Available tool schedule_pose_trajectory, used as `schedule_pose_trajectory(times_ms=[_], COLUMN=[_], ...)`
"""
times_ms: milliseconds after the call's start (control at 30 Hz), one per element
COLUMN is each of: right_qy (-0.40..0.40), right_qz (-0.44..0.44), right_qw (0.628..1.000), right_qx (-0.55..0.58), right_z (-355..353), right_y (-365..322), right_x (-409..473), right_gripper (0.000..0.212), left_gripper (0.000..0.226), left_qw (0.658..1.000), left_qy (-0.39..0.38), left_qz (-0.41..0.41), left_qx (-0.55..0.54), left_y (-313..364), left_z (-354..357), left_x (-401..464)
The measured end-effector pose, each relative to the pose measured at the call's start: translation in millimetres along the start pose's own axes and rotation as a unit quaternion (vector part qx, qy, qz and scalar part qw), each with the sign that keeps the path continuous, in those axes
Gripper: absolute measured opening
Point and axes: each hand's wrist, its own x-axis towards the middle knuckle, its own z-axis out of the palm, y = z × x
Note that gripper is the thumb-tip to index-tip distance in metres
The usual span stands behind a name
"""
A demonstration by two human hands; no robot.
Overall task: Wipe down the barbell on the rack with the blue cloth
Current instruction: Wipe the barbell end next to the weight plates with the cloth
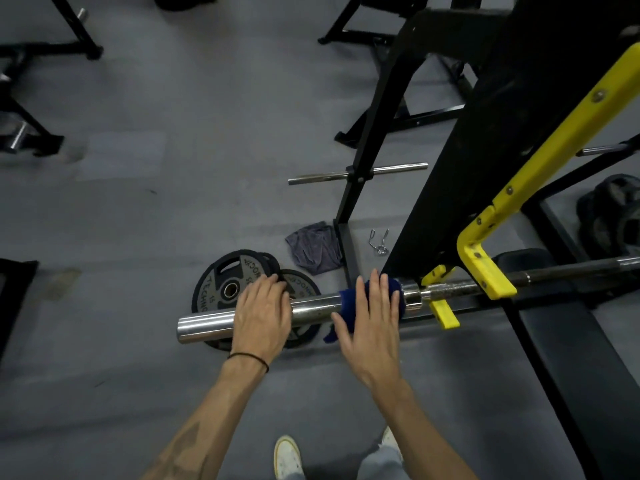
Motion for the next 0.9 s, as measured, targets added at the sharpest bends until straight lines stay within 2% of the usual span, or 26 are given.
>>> schedule_pose_trajectory(times_ms=[100,267,400,467,533,600,767,833,900], right_qy=[-0.005,0.042,0.118,0.126,0.113,0.116,0.188,0.189,0.196], right_qz=[-0.006,-0.055,-0.044,0.034,0.156,0.252,0.374,0.392,0.387], right_qw=[0.999,0.995,0.992,0.982,0.938,0.864,0.673,0.629,0.616], right_qx=[-0.037,-0.066,0.029,0.138,0.29,0.421,0.61,0.644,0.657], right_z=[5.0,9.6,2.6,-11.2,-33.0,-52.5,-85.2,-100.1,-118.3], right_y=[-0.1,2.4,-4.7,-12.7,-18.4,-14.1,35.1,59.0,82.2], right_x=[7.3,0.5,9.7,10.0,4.6,-3.6,-25.0,-30.4,-31.9], right_gripper=[0.072,0.054,0.038,0.03,0.025,0.025,0.025,0.022,0.02], left_gripper=[0.051,0.055,0.054,0.048,0.04,0.04,0.056,0.056,0.052], left_qw=[1.0,0.998,0.997,0.998,0.997,0.996,0.996,0.996,0.996], left_qy=[-0.017,-0.036,-0.044,-0.034,-0.03,-0.039,-0.022,-0.012,-0.008], left_qz=[-0.016,-0.03,-0.008,0.013,0.018,0.011,0.007,0.013,0.014], left_qx=[-0.014,-0.033,-0.059,-0.059,-0.066,-0.074,-0.085,-0.088,-0.086], left_y=[4.7,11.1,27.0,34.5,41.6,50.4,91.0,110.8,132.5], left_z=[-5.6,-10.9,-15.3,-17.7,-22.3,-26.4,-25.6,-19.7,-11.4], left_x=[-11.2,-20.0,-28.5,-32.9,-34.5,-33.7,-32.0,-33.2,-34.6])
